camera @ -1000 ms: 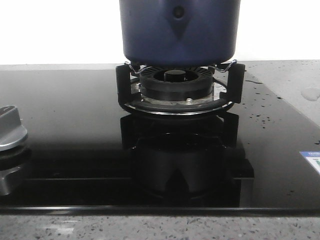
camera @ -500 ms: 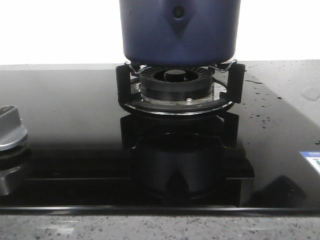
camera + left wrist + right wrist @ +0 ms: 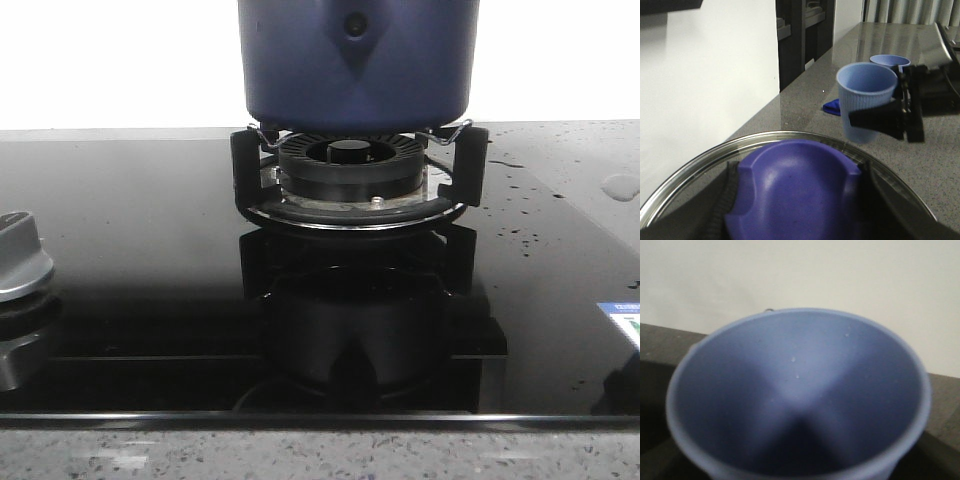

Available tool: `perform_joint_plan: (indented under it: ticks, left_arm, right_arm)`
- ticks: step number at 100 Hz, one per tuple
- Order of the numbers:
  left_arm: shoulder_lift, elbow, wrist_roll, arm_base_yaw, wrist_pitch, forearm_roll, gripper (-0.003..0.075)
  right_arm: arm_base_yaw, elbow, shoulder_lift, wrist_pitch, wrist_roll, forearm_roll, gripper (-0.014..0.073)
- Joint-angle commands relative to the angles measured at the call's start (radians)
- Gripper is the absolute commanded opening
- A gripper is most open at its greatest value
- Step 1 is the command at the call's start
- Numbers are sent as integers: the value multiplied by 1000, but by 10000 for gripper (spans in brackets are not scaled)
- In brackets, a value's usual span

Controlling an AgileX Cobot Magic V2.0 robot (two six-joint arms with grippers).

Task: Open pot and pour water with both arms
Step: 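Lower the empty cup onto the counter and open the right gripper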

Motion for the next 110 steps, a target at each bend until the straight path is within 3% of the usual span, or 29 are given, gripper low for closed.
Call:
perform_joint_plan:
  ticks: [1, 16, 110]
  left_arm:
    - [-7, -54, 3, -15, 12, -107, 221]
    - [43, -76, 9, -22, 14, -117, 221]
    - [139, -91, 89, -78, -68, -111, 221]
  right_arm:
    - [-8, 45, -20, -164, 1, 26, 435]
    - [-8, 131, 4, -262, 1, 83, 435]
    - [-8, 145, 39, -257, 1, 107, 435]
